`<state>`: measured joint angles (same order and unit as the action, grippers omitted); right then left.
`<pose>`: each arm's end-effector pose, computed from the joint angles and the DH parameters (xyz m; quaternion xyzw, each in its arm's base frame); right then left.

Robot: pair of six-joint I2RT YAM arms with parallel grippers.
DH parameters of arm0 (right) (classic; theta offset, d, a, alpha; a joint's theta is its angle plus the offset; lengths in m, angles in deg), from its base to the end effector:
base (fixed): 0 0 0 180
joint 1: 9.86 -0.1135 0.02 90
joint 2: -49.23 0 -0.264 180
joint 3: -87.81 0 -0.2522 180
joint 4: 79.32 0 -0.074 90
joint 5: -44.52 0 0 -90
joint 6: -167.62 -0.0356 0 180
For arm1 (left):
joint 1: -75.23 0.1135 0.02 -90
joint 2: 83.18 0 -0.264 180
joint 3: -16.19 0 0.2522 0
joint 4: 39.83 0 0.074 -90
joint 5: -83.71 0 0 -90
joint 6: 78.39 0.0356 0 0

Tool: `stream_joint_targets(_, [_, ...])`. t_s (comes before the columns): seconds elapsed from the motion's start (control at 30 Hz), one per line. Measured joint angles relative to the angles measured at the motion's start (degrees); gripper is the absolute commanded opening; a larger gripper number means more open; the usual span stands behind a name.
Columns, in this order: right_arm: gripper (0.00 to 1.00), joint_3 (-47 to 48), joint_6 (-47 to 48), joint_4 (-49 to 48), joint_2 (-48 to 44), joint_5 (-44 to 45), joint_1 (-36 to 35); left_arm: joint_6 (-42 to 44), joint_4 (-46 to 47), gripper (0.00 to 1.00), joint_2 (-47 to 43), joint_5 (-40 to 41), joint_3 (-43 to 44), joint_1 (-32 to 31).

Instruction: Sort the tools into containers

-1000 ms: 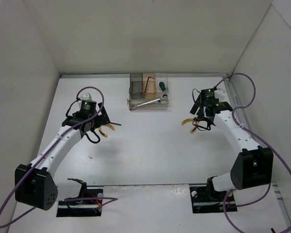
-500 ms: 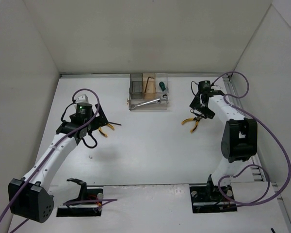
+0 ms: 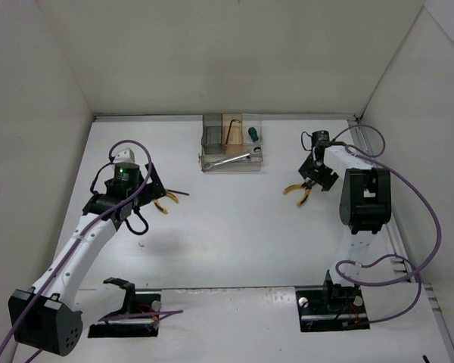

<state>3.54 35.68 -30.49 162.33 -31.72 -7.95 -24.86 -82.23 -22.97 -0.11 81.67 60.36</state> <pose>0.4076 -0.0221 0.1817 0.3857 0.8920 -0.0401 0.2325 0.2206 -0.0546 0.2997 -0.1911 0.8738 -0.1491 0.4216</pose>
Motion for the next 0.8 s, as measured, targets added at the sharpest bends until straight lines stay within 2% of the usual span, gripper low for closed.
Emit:
stream_joint_targets(0.17, [0.66, 1.16, -0.35, -0.31, 2.16, -0.9, 0.0, 0.39, -0.04, 0.99, 0.02, -0.17, 0.0, 0.0])
stream_joint_targets(0.27, [0.56, 2.14, -0.31, -0.46, 3.02, -0.96, 0.02, 0.61, -0.04, 0.98, 0.07, -0.37, 0.0, 0.0])
stream_joint_targets(0.3, [0.48, 2.43, -0.33, -0.46, 3.19, -0.98, 0.02, 0.74, -0.04, 0.98, 0.11, -0.39, 0.0, 0.0])
stream_joint_targets(0.37, [0.39, 2.73, -0.31, -0.61, 3.45, -1.05, 0.13, 0.98, -0.04, 0.98, 0.15, -0.55, 0.0, 0.0])
stream_joint_targets(0.4, [0.25, 2.89, -0.31, -0.57, 3.61, -1.05, 0.26, 1.16, -0.04, 0.98, 0.15, -0.68, 0.0, 0.0])
stream_joint_targets(0.5, [0.0, 3.39, -0.07, -0.87, 3.96, -1.84, 0.94, 1.44, -0.04, 0.99, 0.17, -1.07, 0.0, 0.0])
stream_joint_targets(0.8, [0.0, 2.49, 2.62, -3.76, 3.19, -5.88, 1.46, 3.06, 0.85, 0.96, 0.17, -2.51, 0.0, -0.15])
